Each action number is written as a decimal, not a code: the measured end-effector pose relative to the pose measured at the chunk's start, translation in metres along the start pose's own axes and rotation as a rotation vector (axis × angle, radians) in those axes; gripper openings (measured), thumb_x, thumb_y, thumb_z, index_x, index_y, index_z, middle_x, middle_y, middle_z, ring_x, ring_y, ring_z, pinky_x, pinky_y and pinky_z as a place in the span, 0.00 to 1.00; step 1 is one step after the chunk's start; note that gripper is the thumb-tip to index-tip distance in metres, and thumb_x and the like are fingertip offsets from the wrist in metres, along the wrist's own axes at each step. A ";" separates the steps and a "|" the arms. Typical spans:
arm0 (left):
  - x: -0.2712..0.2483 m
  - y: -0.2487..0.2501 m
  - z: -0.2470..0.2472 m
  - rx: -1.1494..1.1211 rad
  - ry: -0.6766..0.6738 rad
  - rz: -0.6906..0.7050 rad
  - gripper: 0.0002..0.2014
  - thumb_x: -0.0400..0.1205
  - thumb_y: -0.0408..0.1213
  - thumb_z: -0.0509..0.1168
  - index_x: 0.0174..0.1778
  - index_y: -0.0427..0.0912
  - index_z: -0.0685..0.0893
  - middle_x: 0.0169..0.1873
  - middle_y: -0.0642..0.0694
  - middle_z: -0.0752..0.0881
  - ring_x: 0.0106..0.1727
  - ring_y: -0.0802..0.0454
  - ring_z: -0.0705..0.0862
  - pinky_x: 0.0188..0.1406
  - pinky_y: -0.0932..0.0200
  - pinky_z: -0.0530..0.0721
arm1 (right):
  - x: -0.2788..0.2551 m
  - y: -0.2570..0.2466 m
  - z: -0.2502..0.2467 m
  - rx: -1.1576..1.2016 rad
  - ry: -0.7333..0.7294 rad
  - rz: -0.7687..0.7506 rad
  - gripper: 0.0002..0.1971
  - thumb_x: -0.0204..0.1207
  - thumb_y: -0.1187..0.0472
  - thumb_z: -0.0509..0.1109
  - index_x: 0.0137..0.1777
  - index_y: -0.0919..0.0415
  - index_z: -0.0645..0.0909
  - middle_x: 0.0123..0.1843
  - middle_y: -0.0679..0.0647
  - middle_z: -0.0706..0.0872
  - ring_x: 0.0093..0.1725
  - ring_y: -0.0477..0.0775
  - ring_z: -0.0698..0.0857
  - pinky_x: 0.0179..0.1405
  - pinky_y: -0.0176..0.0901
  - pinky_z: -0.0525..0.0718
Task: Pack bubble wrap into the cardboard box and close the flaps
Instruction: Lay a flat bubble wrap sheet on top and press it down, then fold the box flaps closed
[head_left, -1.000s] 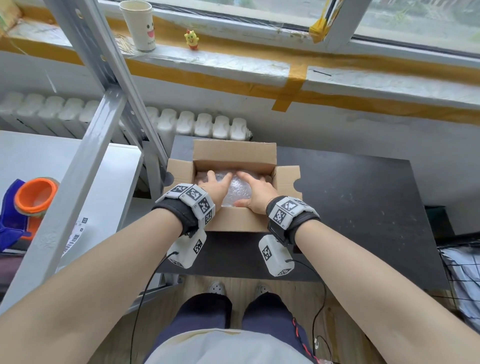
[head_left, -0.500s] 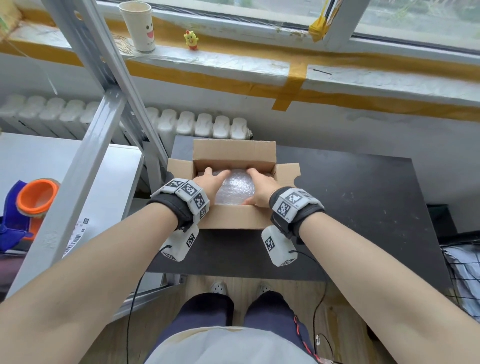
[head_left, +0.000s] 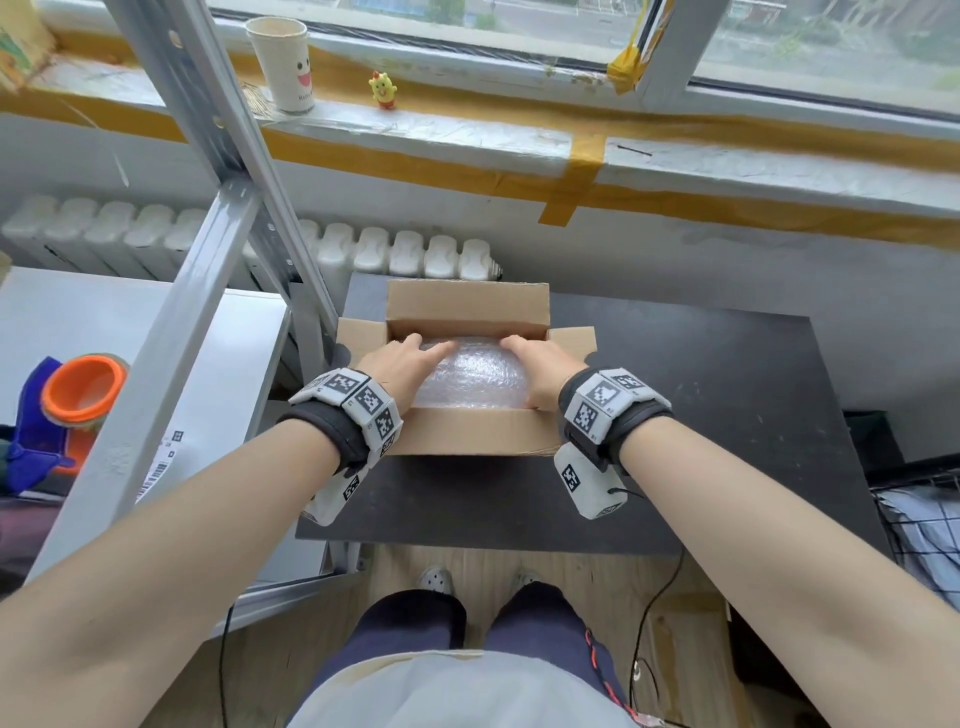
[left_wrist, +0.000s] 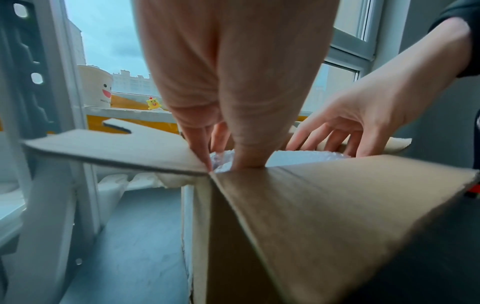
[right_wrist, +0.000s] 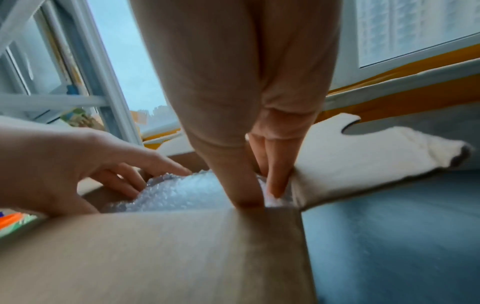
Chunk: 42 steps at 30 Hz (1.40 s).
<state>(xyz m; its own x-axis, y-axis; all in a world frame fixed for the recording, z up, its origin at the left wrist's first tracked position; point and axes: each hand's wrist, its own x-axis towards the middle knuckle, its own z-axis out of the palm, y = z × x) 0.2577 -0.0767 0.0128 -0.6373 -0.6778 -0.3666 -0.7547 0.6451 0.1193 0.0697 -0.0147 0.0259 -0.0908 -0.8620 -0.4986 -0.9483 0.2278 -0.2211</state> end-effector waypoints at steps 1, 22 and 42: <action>-0.001 -0.003 0.002 -0.013 0.025 0.006 0.42 0.74 0.17 0.60 0.80 0.55 0.56 0.58 0.40 0.73 0.46 0.44 0.79 0.36 0.50 0.81 | 0.000 0.002 -0.001 -0.009 -0.002 0.001 0.39 0.68 0.78 0.68 0.78 0.57 0.60 0.73 0.59 0.74 0.71 0.62 0.75 0.65 0.55 0.80; -0.061 -0.004 0.011 -0.109 0.245 0.066 0.24 0.82 0.58 0.54 0.62 0.45 0.83 0.64 0.48 0.83 0.66 0.49 0.78 0.70 0.51 0.70 | -0.059 0.012 0.015 0.152 0.156 -0.173 0.32 0.77 0.42 0.65 0.77 0.57 0.68 0.78 0.52 0.73 0.77 0.53 0.69 0.75 0.47 0.65; -0.087 0.003 0.050 -0.217 0.490 -0.069 0.28 0.71 0.29 0.71 0.69 0.40 0.77 0.77 0.30 0.64 0.78 0.34 0.63 0.76 0.40 0.66 | -0.083 0.041 0.044 0.156 0.329 -0.208 0.28 0.70 0.57 0.71 0.72 0.56 0.72 0.75 0.52 0.72 0.75 0.55 0.70 0.79 0.48 0.61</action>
<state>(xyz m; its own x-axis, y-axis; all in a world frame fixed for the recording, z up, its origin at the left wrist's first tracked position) 0.3181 0.0018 -0.0009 -0.5437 -0.8348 0.0867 -0.7794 0.5405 0.3168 0.0520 0.0857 0.0216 -0.0185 -0.9898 -0.1413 -0.9016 0.0776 -0.4255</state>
